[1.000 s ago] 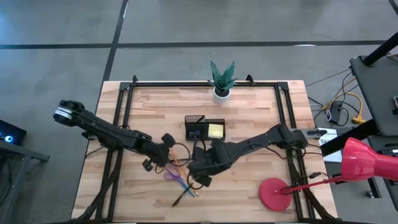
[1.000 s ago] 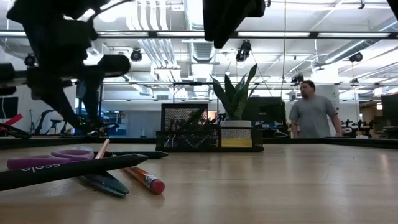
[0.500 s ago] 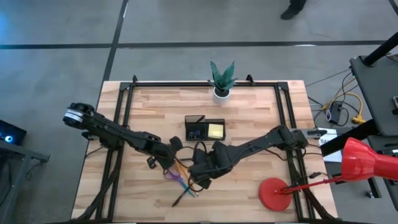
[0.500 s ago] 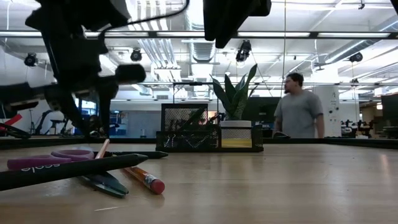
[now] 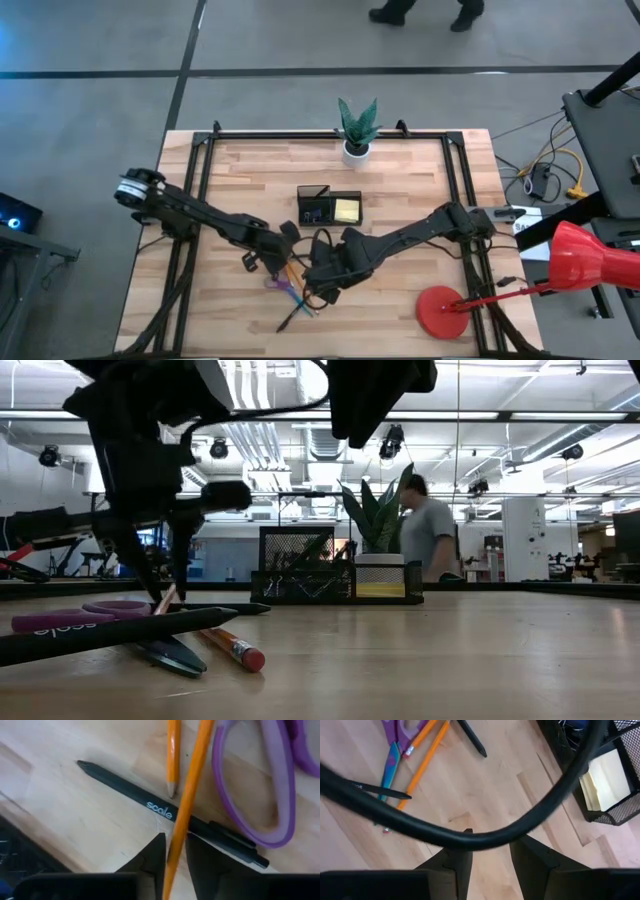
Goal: Pick and place office supplies into organizer
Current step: Put the left pencil into the desk organizer
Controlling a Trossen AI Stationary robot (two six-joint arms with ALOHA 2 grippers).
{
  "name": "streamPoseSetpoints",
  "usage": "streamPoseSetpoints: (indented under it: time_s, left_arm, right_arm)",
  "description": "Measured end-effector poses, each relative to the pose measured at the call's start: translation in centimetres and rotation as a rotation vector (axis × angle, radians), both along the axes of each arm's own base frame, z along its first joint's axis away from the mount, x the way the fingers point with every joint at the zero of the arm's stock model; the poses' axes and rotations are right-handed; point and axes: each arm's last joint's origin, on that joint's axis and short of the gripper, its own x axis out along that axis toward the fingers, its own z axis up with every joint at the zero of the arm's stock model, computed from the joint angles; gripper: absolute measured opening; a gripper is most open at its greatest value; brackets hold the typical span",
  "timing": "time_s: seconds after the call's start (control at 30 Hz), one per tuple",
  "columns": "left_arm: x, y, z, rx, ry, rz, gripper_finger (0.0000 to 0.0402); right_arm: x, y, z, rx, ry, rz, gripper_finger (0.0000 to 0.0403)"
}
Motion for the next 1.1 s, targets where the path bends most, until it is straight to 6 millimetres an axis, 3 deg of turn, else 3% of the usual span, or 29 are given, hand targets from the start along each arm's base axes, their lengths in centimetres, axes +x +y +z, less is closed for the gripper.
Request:
streamPoseSetpoints:
  time_s: [0.17, 0.4, 0.53, 0.67, 0.8, 0.9, 1.0, 1.1]
  left_arm:
    - [0.2, 0.1, -0.6, 0.015, 0.023, -0.027, 0.0016]
    - [0.0, 0.5, 0.2, -0.028, 0.009, 0.084, 0.0009]
    - [-0.2, 0.7, 3.5, -0.146, -0.143, 0.244, 0.0008]
    - [-0.6, 1.7, 8.3, -0.317, -0.433, 0.398, 0.0008]
    - [-0.9, 4.6, 13.1, -0.466, -0.813, 0.490, 0.0008]
    - [-0.5, 8.2, 14.6, -0.504, -1.018, 0.548, 0.0008]
    - [0.3, 11.9, 14.4, -0.663, -1.070, 0.602, 0.0008]
    - [1.2, 14.1, 12.9, -0.763, -1.043, 0.646, 0.0008]
  right_arm:
    - [0.0, 0.0, 0.0, -0.002, -0.001, 0.000, 0.0118]
    - [-0.1, 0.3, 0.0, -0.044, -0.033, -0.048, 0.0118]
    - [-1.4, 0.6, 1.5, -0.160, -0.134, -0.200, 0.0118]
    - [-3.9, 0.7, 3.9, -0.280, -0.300, -0.446, 0.0118]
    - [-4.8, 0.8, 5.5, -0.283, -0.464, -0.541, 0.0118]
    - [-5.0, 0.5, 5.8, -0.315, -0.506, -0.576, 0.0118]
    - [-4.8, -0.1, 5.9, -0.335, -0.519, -0.591, 0.0118]
    - [-4.5, -0.7, 5.9, -0.346, -0.519, -0.602, 0.0118]
